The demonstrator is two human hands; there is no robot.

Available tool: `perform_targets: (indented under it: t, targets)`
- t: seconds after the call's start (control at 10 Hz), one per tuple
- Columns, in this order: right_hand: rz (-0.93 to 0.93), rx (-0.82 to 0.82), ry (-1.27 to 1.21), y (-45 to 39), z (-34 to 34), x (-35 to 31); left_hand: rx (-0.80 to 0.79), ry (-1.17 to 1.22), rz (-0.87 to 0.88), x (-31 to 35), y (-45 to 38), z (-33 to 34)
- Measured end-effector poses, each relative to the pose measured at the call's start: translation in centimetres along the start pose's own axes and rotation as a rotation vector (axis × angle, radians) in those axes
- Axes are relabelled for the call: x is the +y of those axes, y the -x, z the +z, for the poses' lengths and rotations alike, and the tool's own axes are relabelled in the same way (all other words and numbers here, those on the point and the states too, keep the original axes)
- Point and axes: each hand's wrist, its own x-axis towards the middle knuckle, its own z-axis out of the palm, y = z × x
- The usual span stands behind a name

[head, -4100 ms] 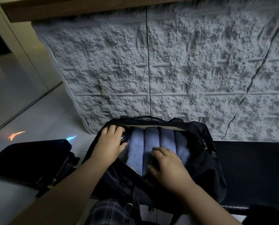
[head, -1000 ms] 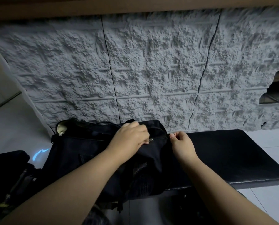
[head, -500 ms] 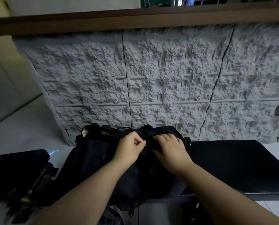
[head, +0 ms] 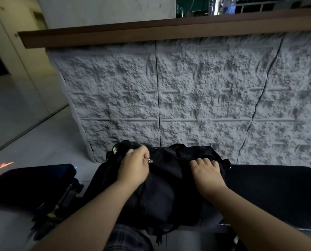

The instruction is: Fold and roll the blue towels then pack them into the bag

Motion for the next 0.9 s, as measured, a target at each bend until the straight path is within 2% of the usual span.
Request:
perform_targets:
  t: [0.2,0.3,0.4,0.5,0.6,0.7,0.8,0.9]
  targets:
    - [0.031,0.007,0.022,0.2,0.4,0.2,0.142,-0.141,-0.199,-4.8,-0.5,-4.9]
    - [0.039,0.016,0.013,0.1,0.7,0.3,0.158,-0.170,-0.344,-7.3,-0.5,-6.1]
    - [0.021,0.041,-0.024,-0.1,0.9,0.5,0.105,-0.242,-0.472,-7.7,-0.4,-5.9]
    - [0.008,0.149,-0.085,-0.5,1.5,1.3,0.128,-0.347,-0.424,-6.9,-0.9,-5.1]
    - [0.047,0.135,-0.164,-1.3,1.5,2.4,0.071,-0.250,-0.134,-6.1,-1.9,-3.9]
    - [0.042,-0.037,-0.172,-1.6,3.3,3.1,-0.247,-0.335,-0.060,-6.4,-2.3,-2.1]
    - [0.071,-0.052,-0.179,-2.1,5.7,3.3,-0.316,-0.452,-0.091,-7.3,-2.2,0.1]
    - [0.099,0.081,-0.218,-1.8,8.2,3.0,-0.107,-0.340,0.008,-8.2,-2.1,1.2]
